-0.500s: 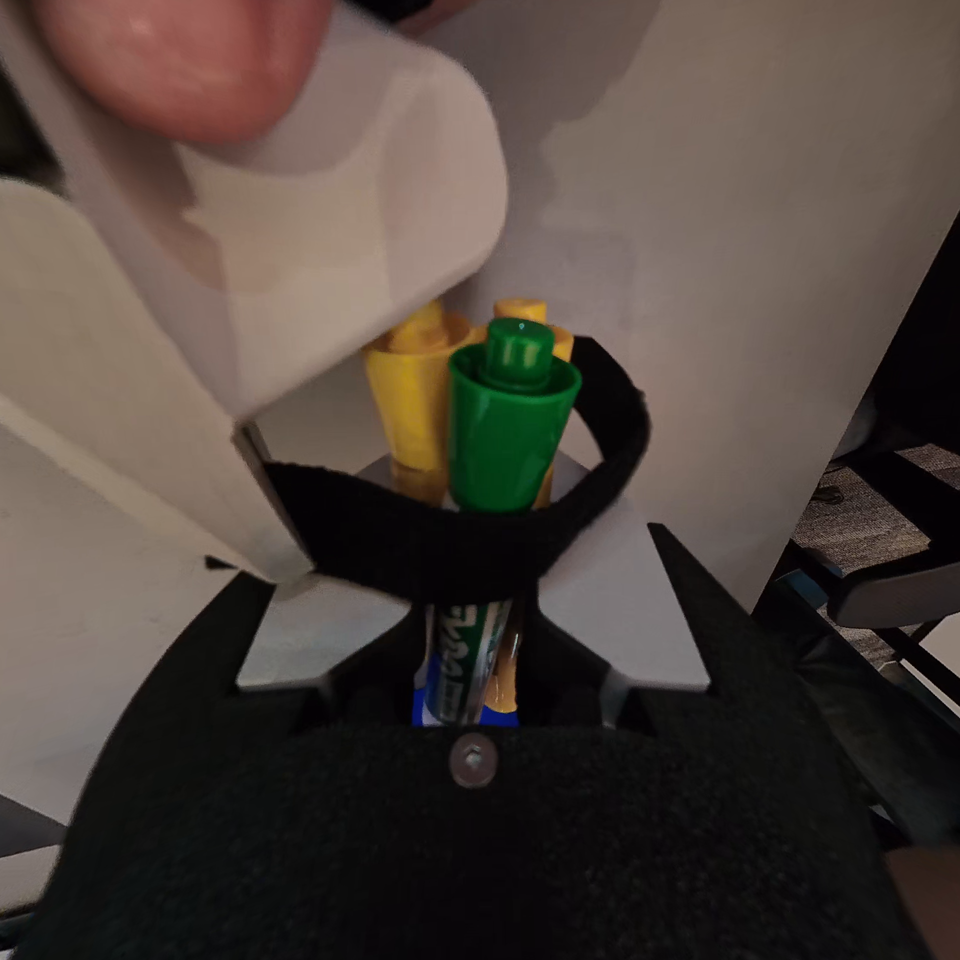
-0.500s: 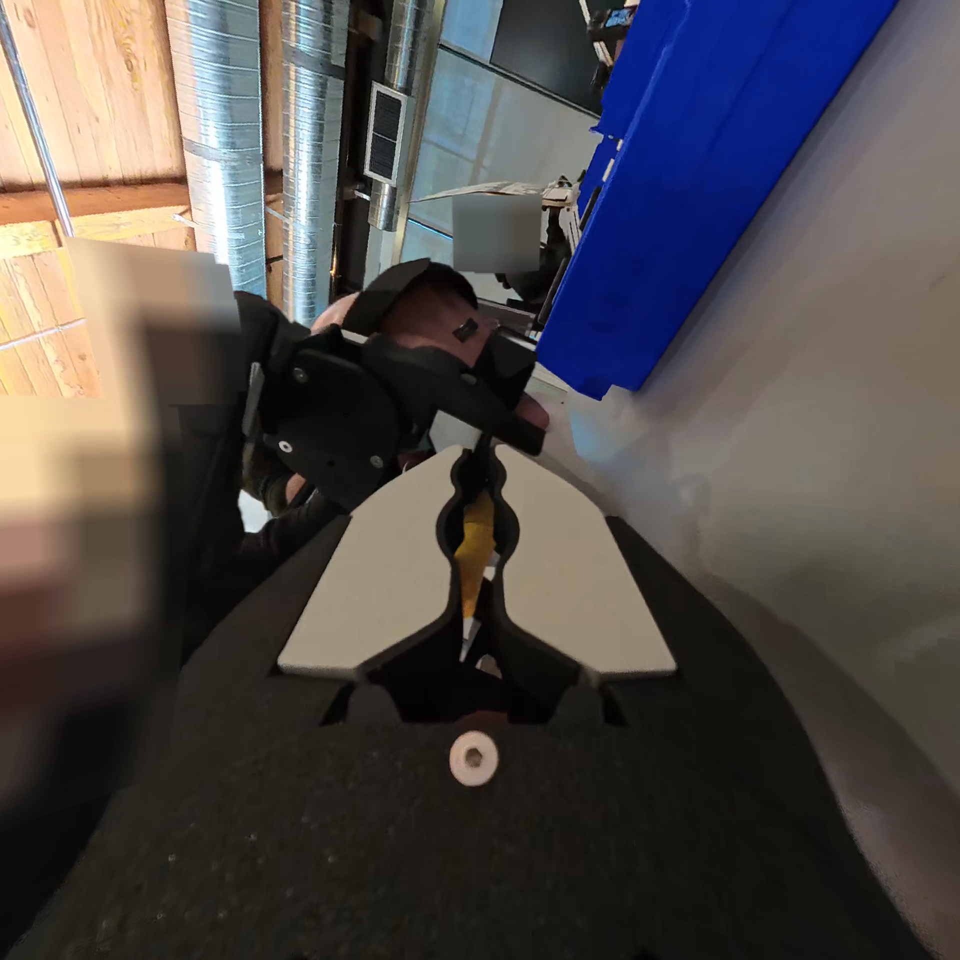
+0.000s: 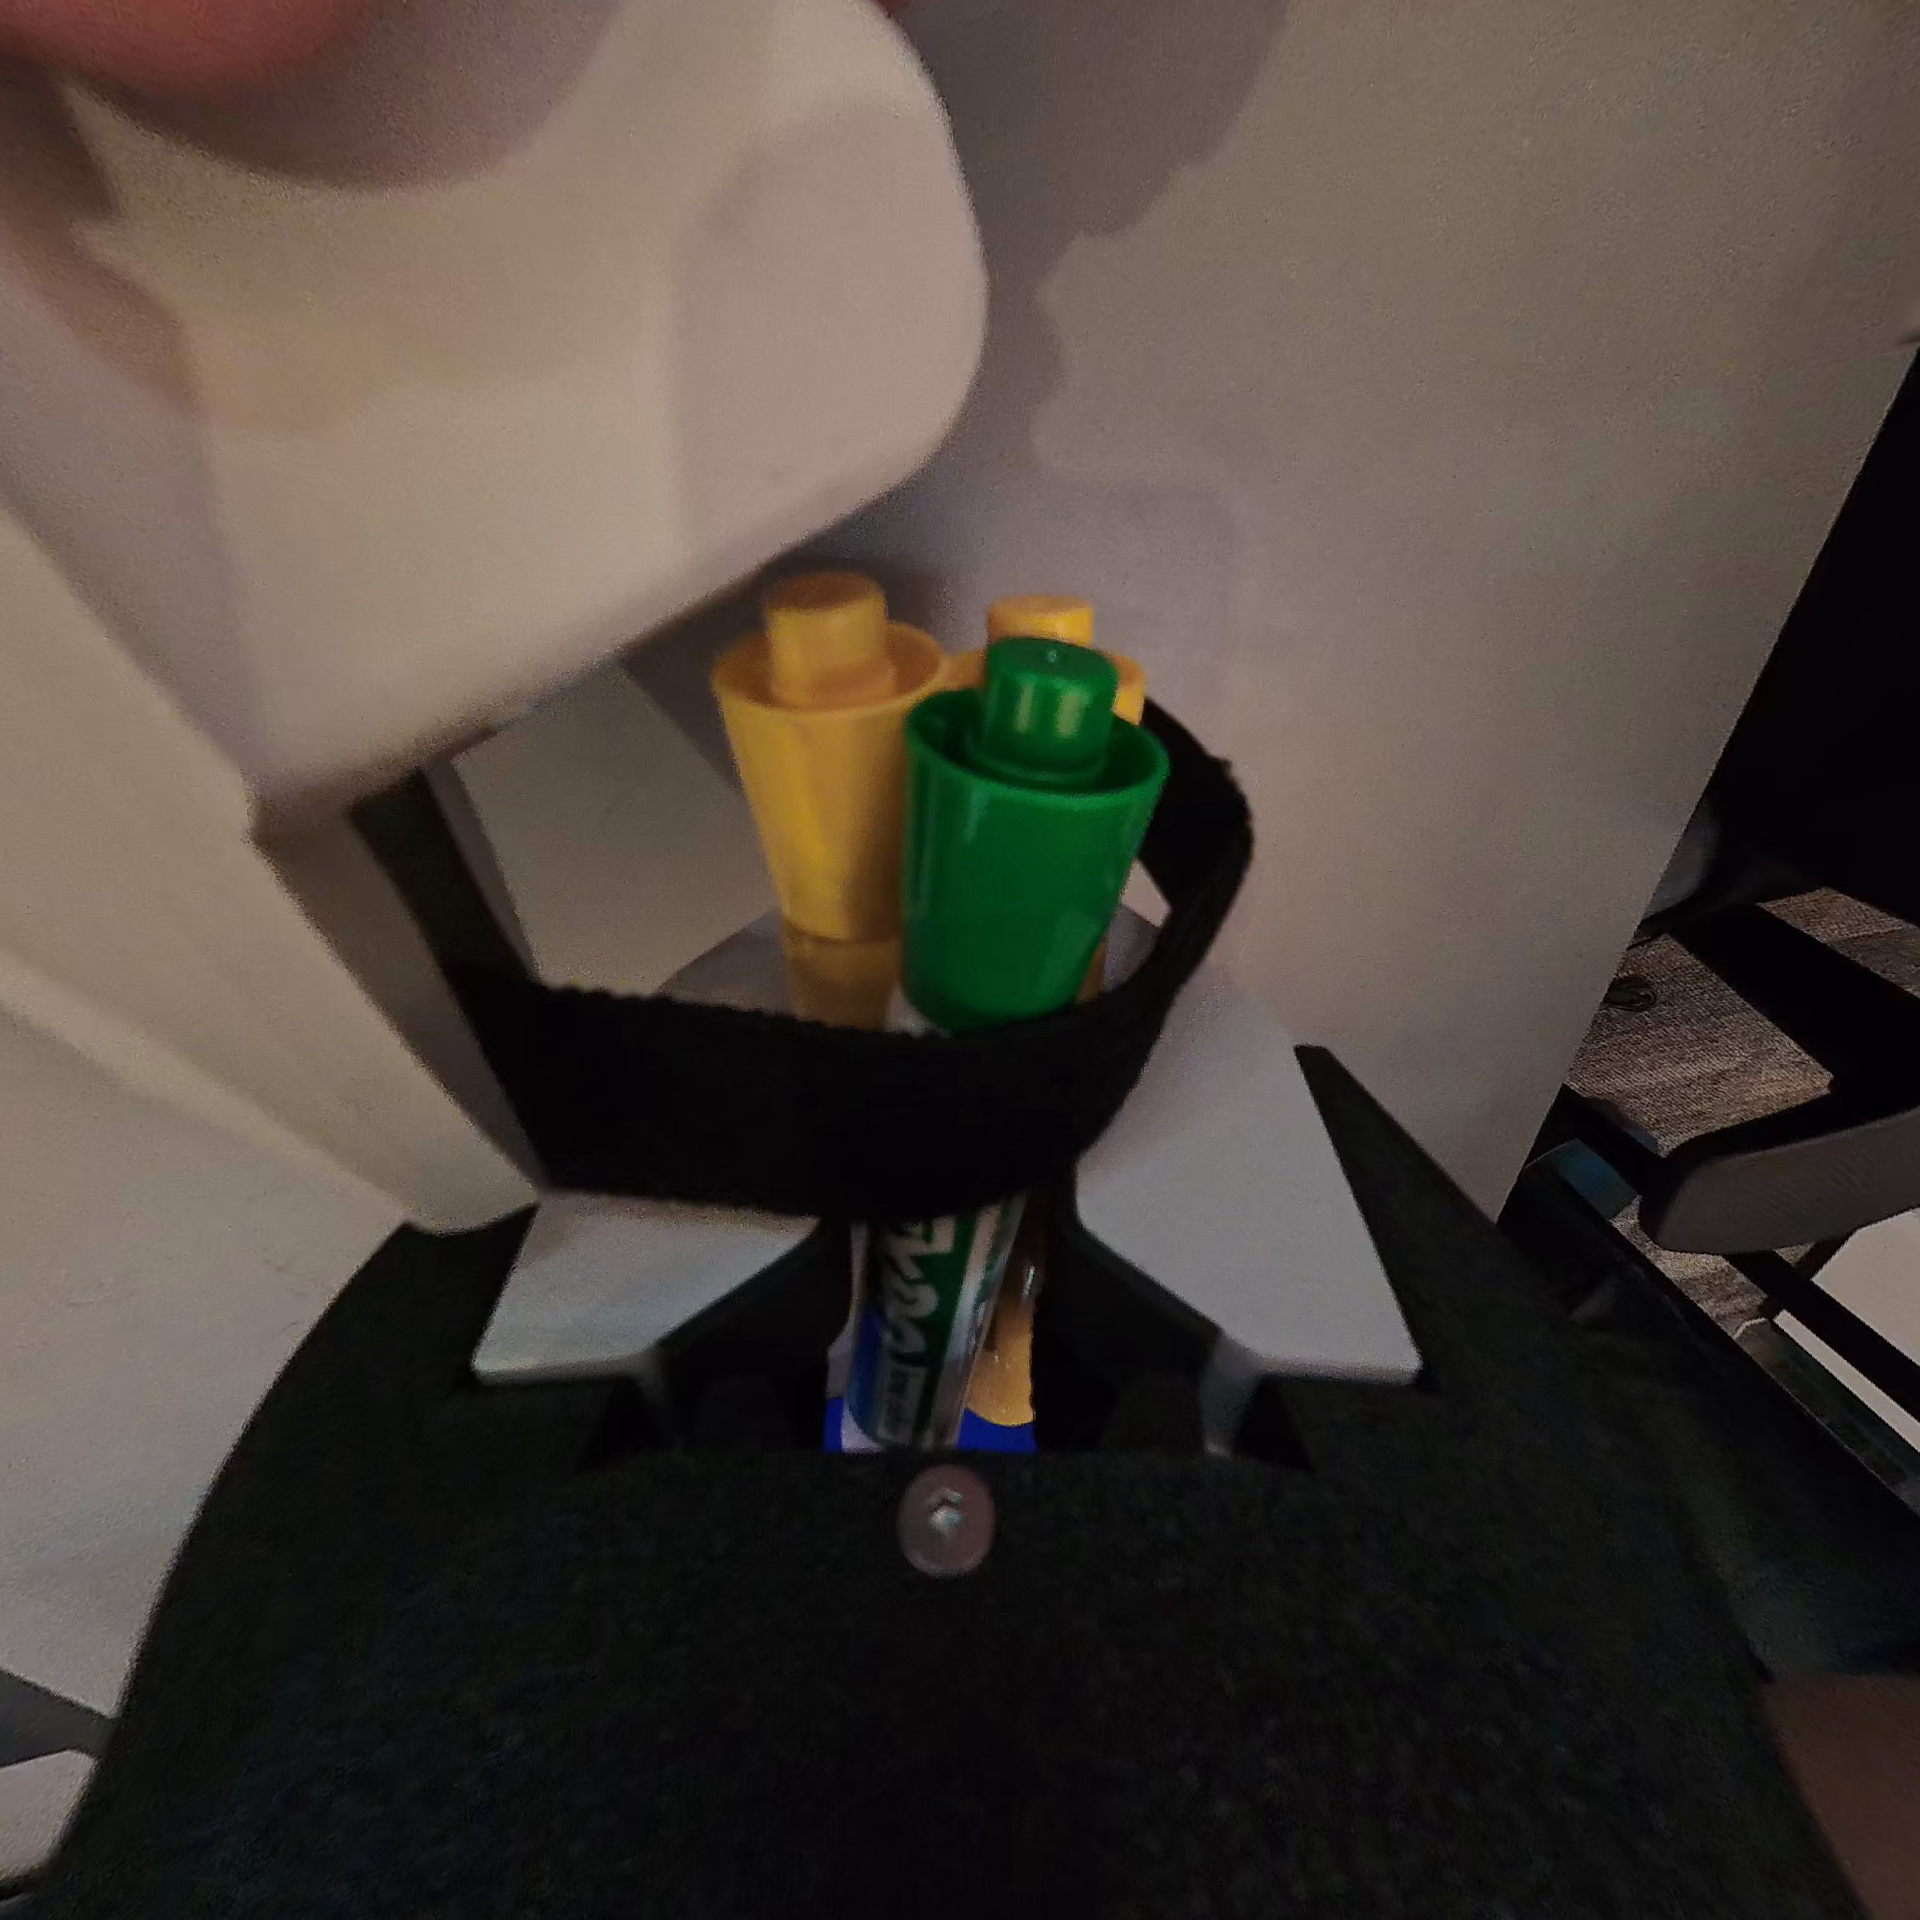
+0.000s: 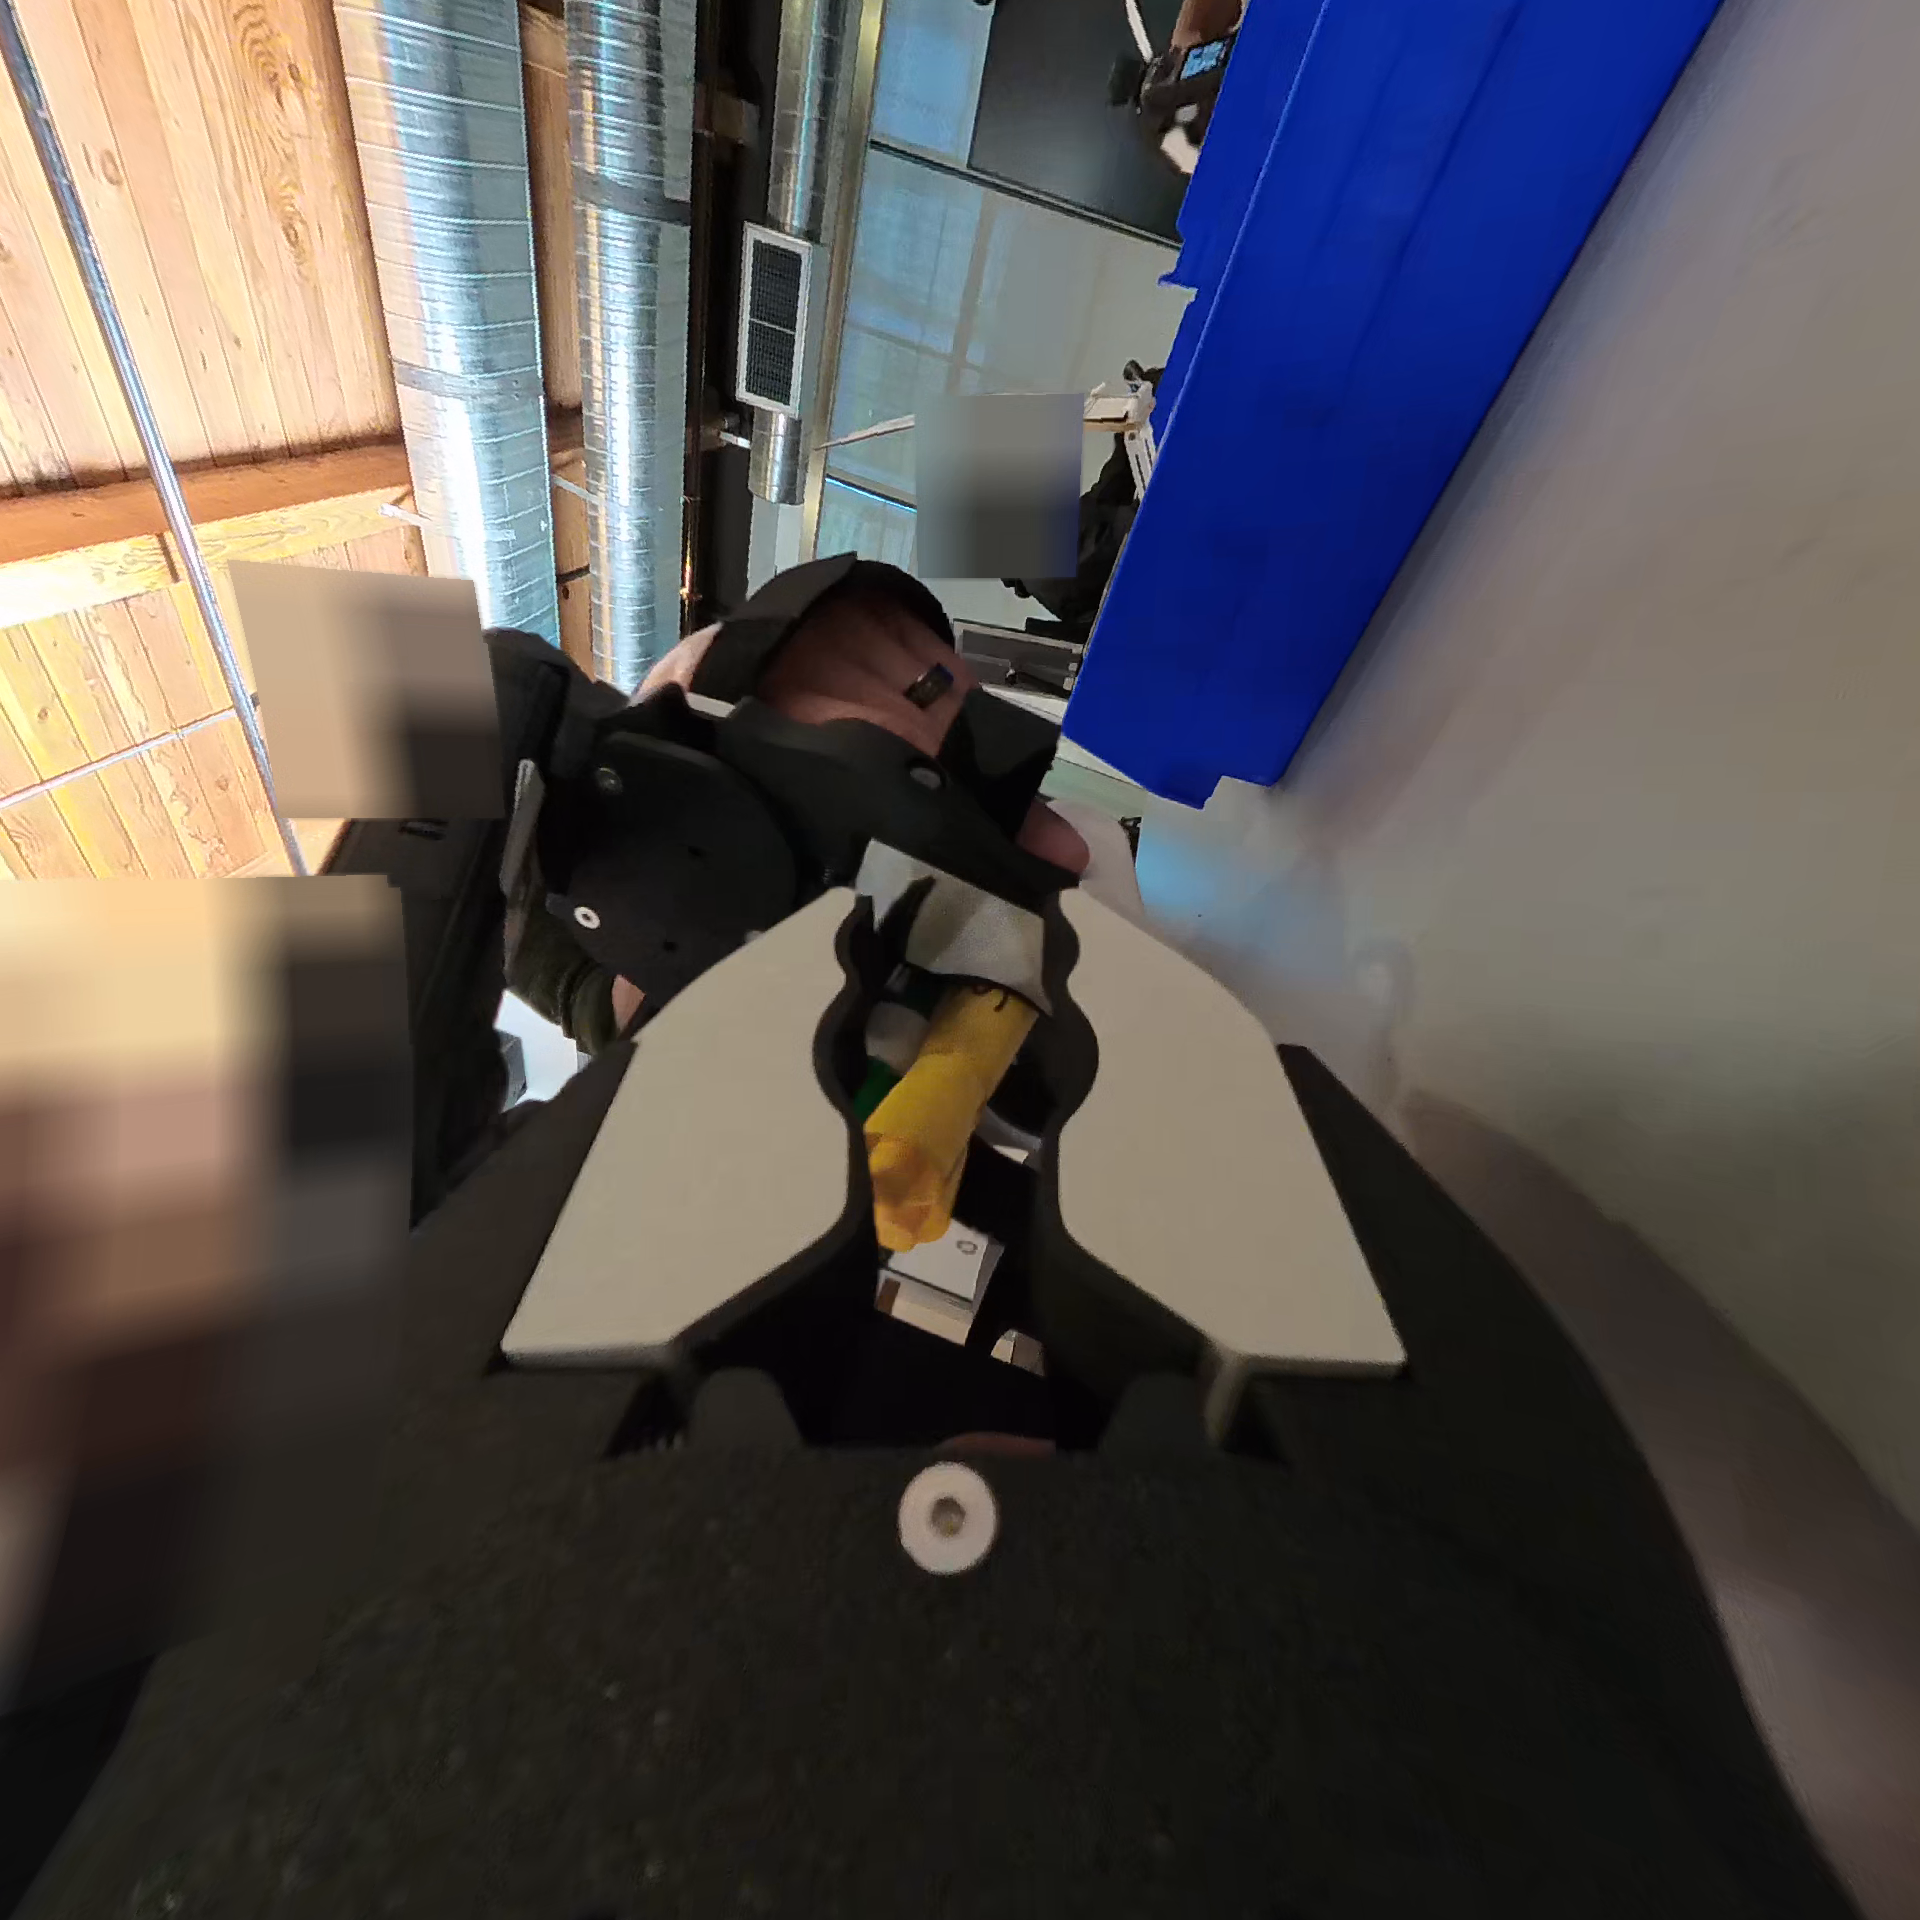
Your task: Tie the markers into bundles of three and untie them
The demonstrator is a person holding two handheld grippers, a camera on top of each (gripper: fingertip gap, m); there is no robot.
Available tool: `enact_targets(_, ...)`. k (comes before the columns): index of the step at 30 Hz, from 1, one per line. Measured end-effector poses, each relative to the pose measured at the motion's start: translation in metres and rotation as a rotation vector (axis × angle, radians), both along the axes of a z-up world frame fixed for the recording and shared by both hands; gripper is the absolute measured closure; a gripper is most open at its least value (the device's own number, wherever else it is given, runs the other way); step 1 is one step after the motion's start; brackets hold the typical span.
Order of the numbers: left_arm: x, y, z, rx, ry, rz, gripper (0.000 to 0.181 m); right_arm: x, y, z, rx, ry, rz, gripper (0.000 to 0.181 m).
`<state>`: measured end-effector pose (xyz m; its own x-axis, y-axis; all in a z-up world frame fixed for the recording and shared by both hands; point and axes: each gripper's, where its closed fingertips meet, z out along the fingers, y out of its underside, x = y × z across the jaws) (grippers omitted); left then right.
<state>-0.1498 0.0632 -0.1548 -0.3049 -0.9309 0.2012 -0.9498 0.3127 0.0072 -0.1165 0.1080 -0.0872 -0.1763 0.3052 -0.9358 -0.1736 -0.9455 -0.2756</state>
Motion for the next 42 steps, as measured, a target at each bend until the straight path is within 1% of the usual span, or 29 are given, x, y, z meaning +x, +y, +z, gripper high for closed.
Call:
enact_targets(4, -0.002, 0.001, -0.003, -0.007, 0.004, 0.009, 0.141, 0.003, 0.001, -0.003, -0.002, -0.012, -0.012, 0.150)
enact_targets(5, -0.003, 0.001, -0.004, -0.007, 0.007, 0.010, 0.141, 0.003, 0.001, -0.004, 0.003, -0.014, -0.015, 0.156)
enact_targets(6, -0.003, 0.001, -0.005, -0.008, 0.009, 0.010, 0.141, 0.004, 0.000, -0.004, 0.013, -0.014, -0.015, 0.166)
enact_targets(7, -0.003, 0.001, -0.006, -0.007, 0.009, 0.009, 0.140, 0.005, 0.000, -0.004, 0.026, -0.012, -0.014, 0.181)
enact_targets(11, -0.002, 0.000, -0.008, -0.013, 0.002, 0.008, 0.141, 0.006, 0.006, -0.009, 0.032, -0.045, -0.043, 0.181)
enact_targets(14, -0.002, 0.001, -0.008, -0.015, 0.003, 0.008, 0.140, 0.007, 0.007, -0.007, 0.015, -0.021, -0.039, 0.181)
enact_targets(16, -0.003, 0.002, -0.009, -0.016, 0.006, 0.010, 0.141, 0.012, 0.013, -0.004, 0.012, 0.000, -0.076, 0.181)
enact_targets(17, -0.003, 0.003, -0.010, -0.017, 0.007, 0.012, 0.141, 0.016, 0.015, -0.001, 0.025, 0.008, -0.091, 0.178)
enact_targets(18, -0.004, 0.003, -0.010, -0.017, 0.007, 0.014, 0.141, 0.020, 0.016, 0.002, 0.047, 0.012, -0.110, 0.169)
enact_targets(21, -0.007, 0.005, -0.013, -0.012, 0.014, 0.016, 0.141, 0.030, 0.004, 0.009, 0.181, -0.019, -0.139, 0.163)
enact_targets(23, -0.009, 0.006, -0.014, -0.014, 0.012, 0.020, 0.141, 0.031, -0.011, -0.006, 0.260, -0.154, -0.140, 0.152)
enact_targets(25, -0.011, 0.008, -0.014, -0.012, 0.010, 0.022, 0.141, 0.031, -0.032, -0.024, 0.332, -0.300, -0.097, 0.146)
enact_targets(27, -0.013, 0.011, -0.014, -0.008, 0.013, 0.027, 0.141, 0.027, -0.058, -0.031, 0.443, -0.390, -0.053, 0.140)
enact_targets(28, -0.014, 0.012, -0.014, -0.005, 0.013, 0.028, 0.141, 0.021, -0.073, -0.032, 0.539, -0.436, -0.029, 0.140)
enact_targets(31, -0.016, 0.015, -0.014, -0.001, 0.013, 0.032, 0.141, -0.002, -0.110, -0.052, 0.866, -0.686, 0.054, 0.135)
enact_targets(34, -0.016, 0.015, -0.015, -0.002, 0.011, 0.033, 0.141, -0.025, -0.120, -0.062, 1.132, -0.881, 0.037, 0.135)
enact_targets(36, -0.017, 0.015, -0.015, 0.003, 0.016, 0.031, 0.141, -0.033, -0.115, -0.066, 1.239, -0.956, -0.002, 0.141)
enact_targets(37, -0.017, 0.015, -0.016, 0.006, 0.017, 0.031, 0.141, -0.034, -0.110, -0.068, 1.256, -0.987, -0.010, 0.144)
enact_targets(38, -0.017, 0.015, -0.016, 0.007, 0.018, 0.032, 0.141, -0.034, -0.106, -0.071, 1.264, -1.013, -0.002, 0.146)
enact_targets(40, -0.018, 0.014, -0.016, 0.006, 0.015, 0.031, 0.141, -0.034, -0.100, -0.085, 1.266, -1.100, 0.077, 0.154)
enact_targets(42, -0.018, 0.013, -0.017, 0.009, 0.016, 0.032, 0.141, -0.034, -0.101, -0.093, 1.272, -1.139, 0.140, 0.178)
